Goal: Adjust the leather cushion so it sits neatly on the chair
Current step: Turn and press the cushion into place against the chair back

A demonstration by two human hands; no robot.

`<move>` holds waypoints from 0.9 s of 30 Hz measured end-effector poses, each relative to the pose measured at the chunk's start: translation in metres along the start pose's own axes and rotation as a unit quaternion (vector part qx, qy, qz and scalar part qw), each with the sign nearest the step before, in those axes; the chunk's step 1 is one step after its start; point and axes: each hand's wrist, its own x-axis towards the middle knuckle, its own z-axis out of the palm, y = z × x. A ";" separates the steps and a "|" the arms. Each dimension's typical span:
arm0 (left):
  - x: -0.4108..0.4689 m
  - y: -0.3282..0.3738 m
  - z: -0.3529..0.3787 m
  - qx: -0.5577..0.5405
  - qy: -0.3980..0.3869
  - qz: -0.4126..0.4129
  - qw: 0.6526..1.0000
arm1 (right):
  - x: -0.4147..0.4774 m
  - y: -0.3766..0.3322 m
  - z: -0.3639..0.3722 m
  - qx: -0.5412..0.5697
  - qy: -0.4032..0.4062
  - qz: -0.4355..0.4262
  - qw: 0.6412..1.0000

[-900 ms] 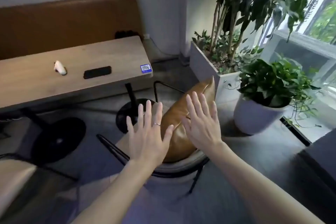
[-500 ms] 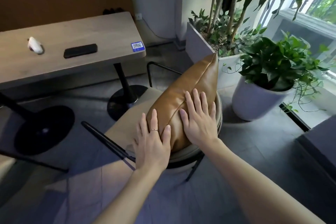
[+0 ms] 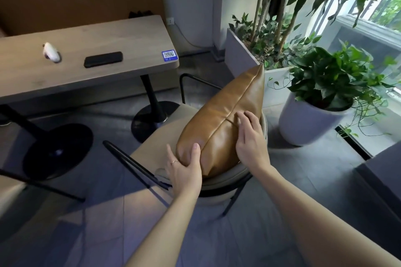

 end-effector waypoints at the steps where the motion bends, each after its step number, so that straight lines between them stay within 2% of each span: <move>1: -0.002 0.000 0.000 -0.026 0.008 -0.024 0.999 | 0.003 -0.001 -0.003 0.012 0.011 0.021 1.000; 4: -0.008 0.000 0.003 -0.045 0.051 -0.067 0.995 | 0.011 -0.002 -0.012 0.054 0.027 0.158 0.986; 8: -0.013 0.002 0.008 -0.096 0.068 -0.127 0.985 | 0.009 0.015 -0.017 -0.036 -0.042 0.282 0.958; 10: -0.014 0.004 0.009 -0.111 0.064 -0.132 0.983 | 0.005 0.027 -0.017 0.015 -0.077 0.353 0.932; 13: -0.012 0.005 0.009 -0.118 0.064 -0.135 0.982 | -0.001 0.038 -0.017 0.164 -0.092 0.425 0.886; 16: -0.006 0.004 0.005 -0.116 0.064 -0.138 0.982 | -0.005 0.046 -0.016 0.222 -0.105 0.440 0.864; 27: -0.006 -0.010 -0.009 -0.125 0.069 -0.105 0.984 | -0.021 0.039 -0.016 0.219 -0.093 0.444 0.864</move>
